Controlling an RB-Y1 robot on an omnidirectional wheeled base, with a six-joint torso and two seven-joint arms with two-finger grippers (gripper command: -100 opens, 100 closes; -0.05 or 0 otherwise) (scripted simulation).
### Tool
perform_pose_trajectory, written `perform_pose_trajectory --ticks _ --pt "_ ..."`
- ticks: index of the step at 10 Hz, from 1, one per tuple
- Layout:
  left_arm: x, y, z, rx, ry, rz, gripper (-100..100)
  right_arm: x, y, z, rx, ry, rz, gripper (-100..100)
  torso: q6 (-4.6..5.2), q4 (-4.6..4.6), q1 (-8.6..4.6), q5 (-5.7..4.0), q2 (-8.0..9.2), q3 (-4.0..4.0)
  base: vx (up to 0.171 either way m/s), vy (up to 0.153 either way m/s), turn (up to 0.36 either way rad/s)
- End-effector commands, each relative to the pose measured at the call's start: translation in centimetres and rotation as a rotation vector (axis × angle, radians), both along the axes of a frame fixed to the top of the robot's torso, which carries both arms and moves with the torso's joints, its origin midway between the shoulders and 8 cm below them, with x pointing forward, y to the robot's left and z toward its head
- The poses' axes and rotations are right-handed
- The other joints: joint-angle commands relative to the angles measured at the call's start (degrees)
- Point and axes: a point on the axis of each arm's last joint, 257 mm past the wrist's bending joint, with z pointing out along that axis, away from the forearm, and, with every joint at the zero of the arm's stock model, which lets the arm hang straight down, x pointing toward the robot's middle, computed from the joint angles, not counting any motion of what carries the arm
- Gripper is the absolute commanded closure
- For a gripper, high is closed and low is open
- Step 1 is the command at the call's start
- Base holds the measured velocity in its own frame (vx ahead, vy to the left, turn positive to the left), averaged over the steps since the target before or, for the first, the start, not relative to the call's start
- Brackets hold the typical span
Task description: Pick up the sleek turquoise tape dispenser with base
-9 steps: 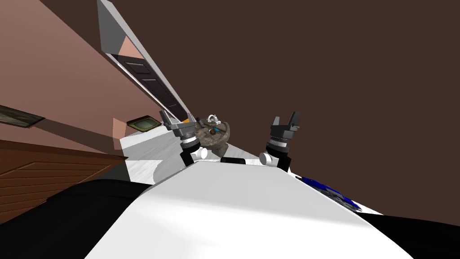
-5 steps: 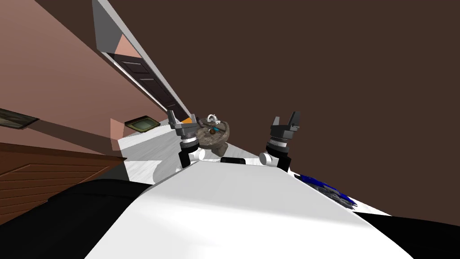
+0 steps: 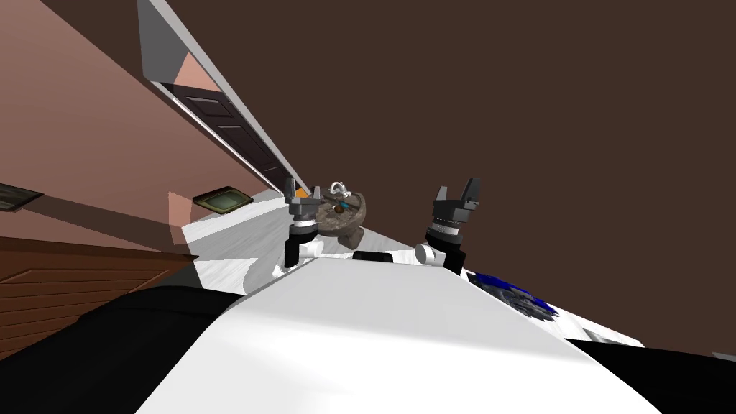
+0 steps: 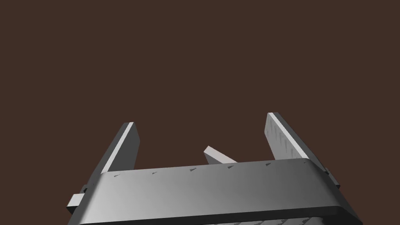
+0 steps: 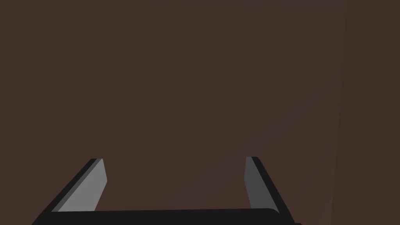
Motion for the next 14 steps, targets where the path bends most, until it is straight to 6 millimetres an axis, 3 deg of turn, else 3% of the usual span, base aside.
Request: perform_pose_trajectory --ticks 1,7,8,10,11,14 --pt "0.2 -0.3 -0.6 0.026 0.032 -0.01 -100 0.0 0.0 0.0 0.0 0.0 0.0 0 0.0 0.0 0.0 0.0 0.0 0.0 -0.059 -0.005 -0.021" --pt "2.6 -0.4 -5.5 0.172 0.26 -0.039 -100 0.0 0.0 0.0 0.0 0.0 0.0 0 -0.01 0.0 0.01 0.0 -0.04 -0.02 -0.064 -0.004 -0.065" --pt "2.6 -0.5 -5.6 0.179 0.265 -0.041 -100 0.0 0.0 0.0 0.0 0.0 0.0 0 -0.01 0.01 0.0 0.0 0.01 0.01 -0.052 -0.006 -0.03" --pt "3.3 -0.2 -7.8 0.227 0.36 -0.043 -100 0.0 0.0 0.0 0.0 0.0 0.0 0 -0.01 -0.02 -0.04 -0.01 -0.09 -0.05 -0.045 -0.016 -0.07" --pt "3.4 -0.2 -7.9 0.237 0.363 -0.046 -100 0.0 0.0 0.0 0.0 0.0 0.0 0 -0.01 -0.01 -0.06 -0.01 -0.08 -0.04 -0.04 -0.012 -0.026" --pt "4.1 0.5 -11.3 0.309 0.5 -0.05 -100 0.0 0.0 0.0 0.0 0.0 0.0 0 -0.01 -0.02 -0.04 -0.01 -0.14 -0.07 -0.031 -0.015 -0.059"
